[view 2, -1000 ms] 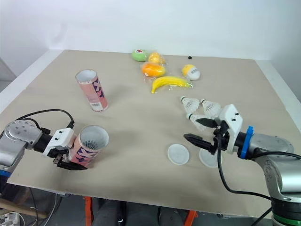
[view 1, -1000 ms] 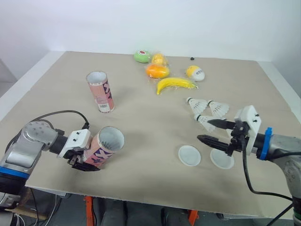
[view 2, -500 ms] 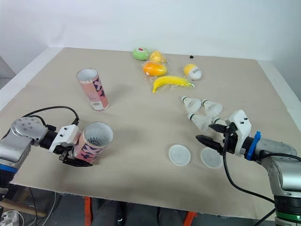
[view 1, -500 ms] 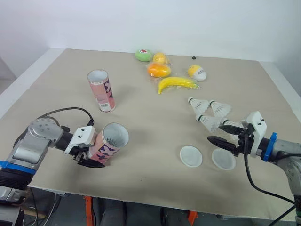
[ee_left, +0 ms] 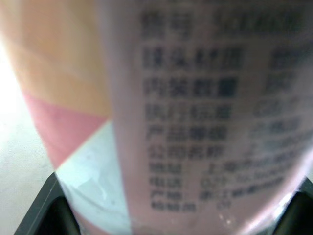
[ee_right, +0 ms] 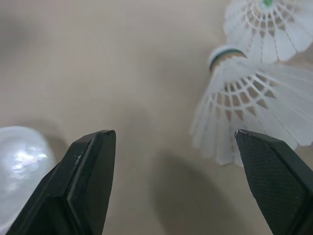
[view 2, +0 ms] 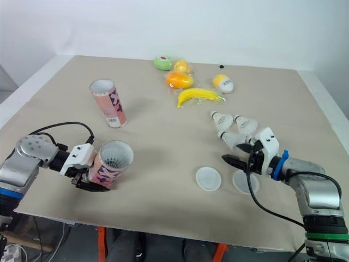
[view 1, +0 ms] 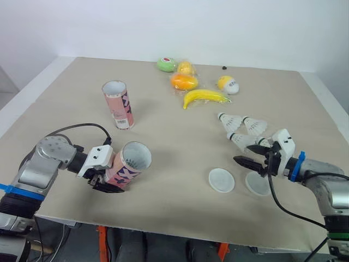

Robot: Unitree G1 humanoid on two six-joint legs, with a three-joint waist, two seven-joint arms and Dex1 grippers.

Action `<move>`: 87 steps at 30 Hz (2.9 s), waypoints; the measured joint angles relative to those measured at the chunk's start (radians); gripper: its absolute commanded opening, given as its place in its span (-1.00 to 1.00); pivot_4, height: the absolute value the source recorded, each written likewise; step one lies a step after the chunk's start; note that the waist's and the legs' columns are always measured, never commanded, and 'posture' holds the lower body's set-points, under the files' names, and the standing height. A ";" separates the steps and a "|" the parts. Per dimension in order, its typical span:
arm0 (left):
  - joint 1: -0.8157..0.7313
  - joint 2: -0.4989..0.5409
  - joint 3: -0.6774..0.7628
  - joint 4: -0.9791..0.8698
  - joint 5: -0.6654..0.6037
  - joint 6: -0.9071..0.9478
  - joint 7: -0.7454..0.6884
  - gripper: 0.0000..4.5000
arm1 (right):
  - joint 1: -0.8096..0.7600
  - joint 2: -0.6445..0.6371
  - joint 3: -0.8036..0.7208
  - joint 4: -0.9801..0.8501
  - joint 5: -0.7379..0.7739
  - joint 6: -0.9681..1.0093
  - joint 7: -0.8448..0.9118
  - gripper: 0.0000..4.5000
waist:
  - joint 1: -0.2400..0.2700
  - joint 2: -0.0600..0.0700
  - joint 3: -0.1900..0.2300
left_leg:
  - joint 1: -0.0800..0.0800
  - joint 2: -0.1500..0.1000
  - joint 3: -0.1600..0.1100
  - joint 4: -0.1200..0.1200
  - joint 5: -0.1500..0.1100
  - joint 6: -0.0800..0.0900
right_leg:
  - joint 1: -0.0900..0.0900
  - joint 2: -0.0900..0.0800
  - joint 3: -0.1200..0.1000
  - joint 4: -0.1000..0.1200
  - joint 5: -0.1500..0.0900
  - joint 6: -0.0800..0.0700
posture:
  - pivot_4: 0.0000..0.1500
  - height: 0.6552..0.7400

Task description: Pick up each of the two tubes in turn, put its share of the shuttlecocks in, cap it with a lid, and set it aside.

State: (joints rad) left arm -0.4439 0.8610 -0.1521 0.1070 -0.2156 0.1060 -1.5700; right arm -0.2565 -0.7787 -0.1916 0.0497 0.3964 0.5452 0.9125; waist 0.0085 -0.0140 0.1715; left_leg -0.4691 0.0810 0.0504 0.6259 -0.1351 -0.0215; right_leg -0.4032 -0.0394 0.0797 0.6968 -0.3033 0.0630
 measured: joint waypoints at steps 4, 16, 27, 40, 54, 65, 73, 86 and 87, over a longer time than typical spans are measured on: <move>0.002 0.000 0.000 0.001 0.001 -0.006 0.004 0.51 | -0.070 0.018 0.041 0.089 -0.050 -0.032 -0.026 0.69 | -0.001 0.001 0.000 | 0.000 0.000 0.000 0.000 0.000 0.000 | 0.000 0.001 0.000 0.000 0.000 0.000 | 1.00 -0.07; 0.010 0.001 0.002 -0.005 -0.001 -0.011 0.016 0.51 | -0.086 0.023 0.064 0.071 -0.052 -0.059 0.015 -0.95 | 0.000 0.001 -0.001 | 0.000 0.000 0.000 0.001 0.000 0.000 | 0.000 0.001 0.000 0.000 0.001 0.001 | 1.00 -0.07; 0.001 -0.005 -0.004 0.006 0.004 -0.013 0.014 0.51 | -0.037 -0.047 0.056 -0.280 0.074 -0.007 0.112 -0.95 | 0.000 0.003 -0.001 | 0.000 0.001 0.000 0.002 0.000 0.000 | 0.002 0.001 0.000 0.001 0.001 0.003 | 1.00 -0.07; -0.051 -0.024 -0.030 0.064 0.018 -0.037 -0.013 0.51 | -0.411 -0.038 0.335 -0.478 0.089 -0.021 0.271 -0.95 | 0.001 0.003 -0.002 | 0.000 0.002 0.002 0.004 0.002 0.003 | -0.002 -0.003 -0.002 0.001 0.005 -0.003 | 1.00 -0.07; -0.051 -0.026 -0.028 0.062 0.017 -0.040 -0.011 0.51 | -0.635 0.126 0.534 -0.310 -0.028 -0.126 0.383 -0.84 | 0.003 0.003 -0.002 | -0.002 0.003 0.002 0.005 0.003 0.003 | -0.002 -0.003 -0.005 0.002 0.005 -0.003 | 1.00 -0.07; -0.049 -0.027 -0.027 0.061 0.017 -0.040 -0.009 0.51 | -0.693 0.210 0.525 -0.244 0.027 -0.085 0.435 0.99 | 0.003 0.003 -0.002 | -0.003 0.003 0.002 0.005 0.003 0.003 | -0.002 -0.003 -0.005 0.002 0.005 -0.003 | 1.00 -0.07; -0.064 -0.028 -0.035 0.072 0.019 -0.044 -0.015 0.51 | -0.673 0.207 0.457 -0.199 0.066 -0.036 0.413 0.62 | 0.003 0.003 -0.002 | -0.003 0.003 0.002 0.005 0.003 0.003 | -0.002 -0.003 -0.006 0.002 0.006 -0.003 | 1.00 -0.07; -0.228 -0.124 -0.084 0.203 0.039 -0.038 -0.020 0.51 | -0.707 0.216 0.511 -0.106 -0.036 -0.110 0.467 -0.96 | -0.005 -0.001 0.001 | -0.010 0.011 0.001 0.003 0.003 0.003 | -0.006 0.007 -0.006 0.003 0.006 -0.002 | 1.00 -0.07; -0.228 -0.129 -0.090 0.213 0.041 -0.042 -0.027 0.51 | -0.723 0.223 0.516 -0.091 -0.047 -0.120 0.469 -0.96 | -0.005 -0.001 0.001 | -0.010 0.012 0.001 0.002 0.003 0.003 | -0.006 0.008 -0.006 0.004 0.006 -0.003 | 1.00 -0.07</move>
State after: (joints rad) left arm -0.6717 0.7315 -0.2425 0.3199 -0.1749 0.0642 -1.5973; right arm -0.9794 -0.5559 0.3249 -0.0418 0.3499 0.4255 1.3818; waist 0.0034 -0.0149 0.1724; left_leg -0.4789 0.0928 0.0514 0.6282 -0.1323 -0.0187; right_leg -0.4092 -0.0311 0.0738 0.7005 -0.2973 0.0602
